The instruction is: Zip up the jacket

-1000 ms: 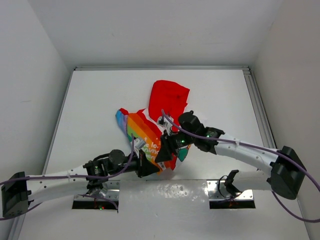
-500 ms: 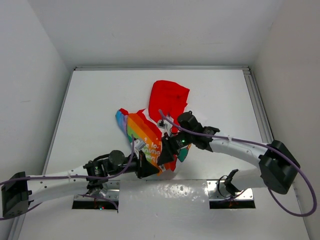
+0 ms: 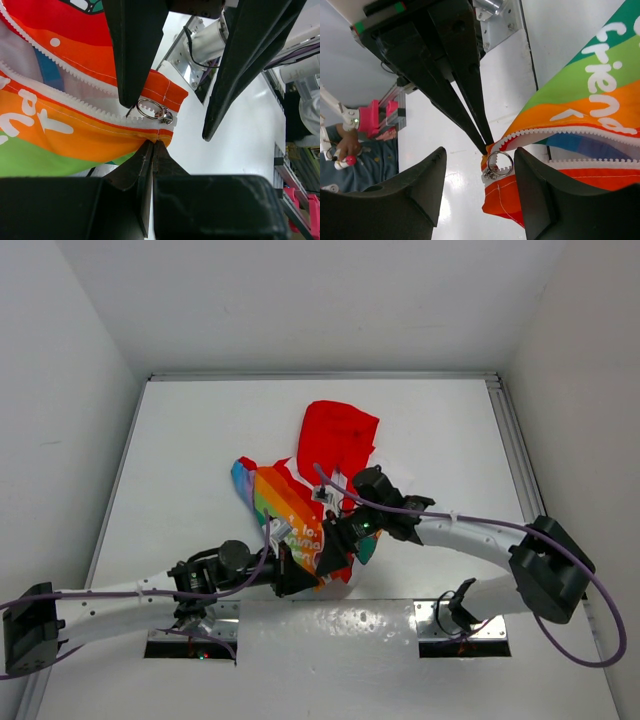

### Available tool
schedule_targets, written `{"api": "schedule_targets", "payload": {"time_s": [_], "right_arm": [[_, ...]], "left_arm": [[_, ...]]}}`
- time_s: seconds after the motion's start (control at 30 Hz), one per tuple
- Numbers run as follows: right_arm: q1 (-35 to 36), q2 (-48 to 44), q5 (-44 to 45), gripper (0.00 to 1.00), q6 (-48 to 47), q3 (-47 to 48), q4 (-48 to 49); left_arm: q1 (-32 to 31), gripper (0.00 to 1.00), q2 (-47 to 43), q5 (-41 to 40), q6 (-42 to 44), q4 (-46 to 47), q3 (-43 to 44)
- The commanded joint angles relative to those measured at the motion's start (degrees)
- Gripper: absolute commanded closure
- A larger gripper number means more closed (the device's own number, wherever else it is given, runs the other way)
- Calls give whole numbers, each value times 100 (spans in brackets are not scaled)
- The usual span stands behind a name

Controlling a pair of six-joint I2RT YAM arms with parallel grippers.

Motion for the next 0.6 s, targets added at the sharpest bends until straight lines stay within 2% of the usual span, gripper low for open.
{"api": "schedule_targets", "payload": {"time_s": [0.0,0.2,0.33,0.43,0.57], "right_arm": [[-18,12,-211,43,-127,-121,326],[-9,109,-369,42,-92,-165,414],[-9,117,-422,46,-83,-156,458],[0,117,-457,52,-31,-200,563],[0,100,-457,66,-13,-209,546]], "left_arm": [[-42,100,-76,96,75,342,47],[-42,100,-128,185,66,412,38],[-42,100,-164,185,58,421,12],[-42,100,-173,184,49,430,29],[-42,100,-207,184,23,412,4]]}}
